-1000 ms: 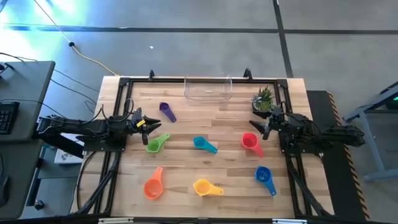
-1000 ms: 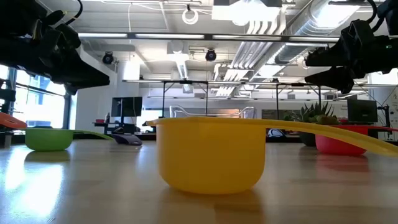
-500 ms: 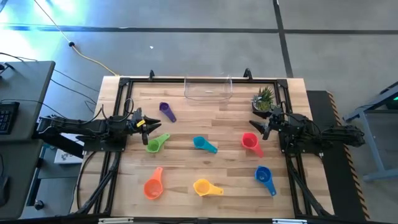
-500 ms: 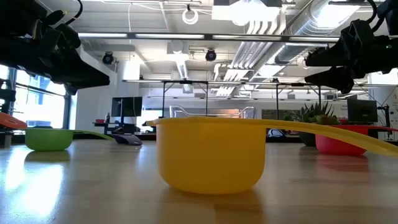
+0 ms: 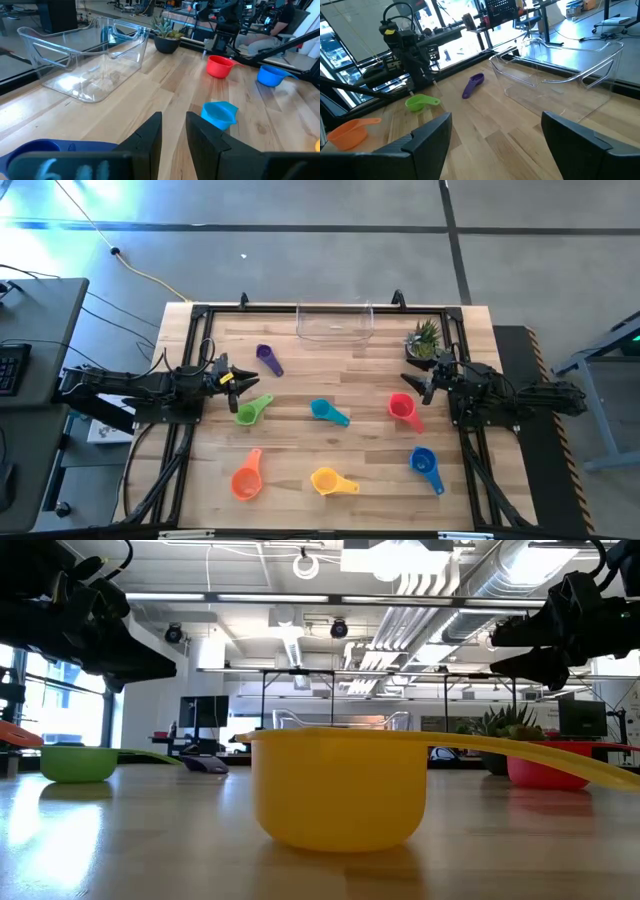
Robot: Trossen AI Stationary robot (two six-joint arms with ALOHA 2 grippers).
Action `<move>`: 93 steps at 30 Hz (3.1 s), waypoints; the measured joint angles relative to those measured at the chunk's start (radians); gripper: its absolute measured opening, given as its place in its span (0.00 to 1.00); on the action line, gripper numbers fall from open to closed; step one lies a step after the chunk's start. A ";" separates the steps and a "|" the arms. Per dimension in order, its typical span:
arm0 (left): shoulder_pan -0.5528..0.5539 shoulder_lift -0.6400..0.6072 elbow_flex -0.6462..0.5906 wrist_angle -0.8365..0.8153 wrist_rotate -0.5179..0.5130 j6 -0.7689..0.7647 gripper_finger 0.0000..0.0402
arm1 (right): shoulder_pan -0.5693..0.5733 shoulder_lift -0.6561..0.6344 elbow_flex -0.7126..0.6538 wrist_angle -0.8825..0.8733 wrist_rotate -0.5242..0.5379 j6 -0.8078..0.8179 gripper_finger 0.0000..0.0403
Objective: Nest measuring cups in basket
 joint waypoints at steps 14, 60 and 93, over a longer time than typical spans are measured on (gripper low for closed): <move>0.000 0.000 0.000 0.000 0.000 0.000 0.20 | 0.000 0.000 0.000 0.000 0.000 0.000 0.74; 0.000 0.000 0.000 0.000 0.000 0.000 0.20 | 0.000 0.000 0.000 0.000 0.000 0.000 0.74; 0.000 0.000 0.000 0.002 0.000 -0.228 0.20 | 0.000 0.000 0.000 0.000 0.000 0.000 0.74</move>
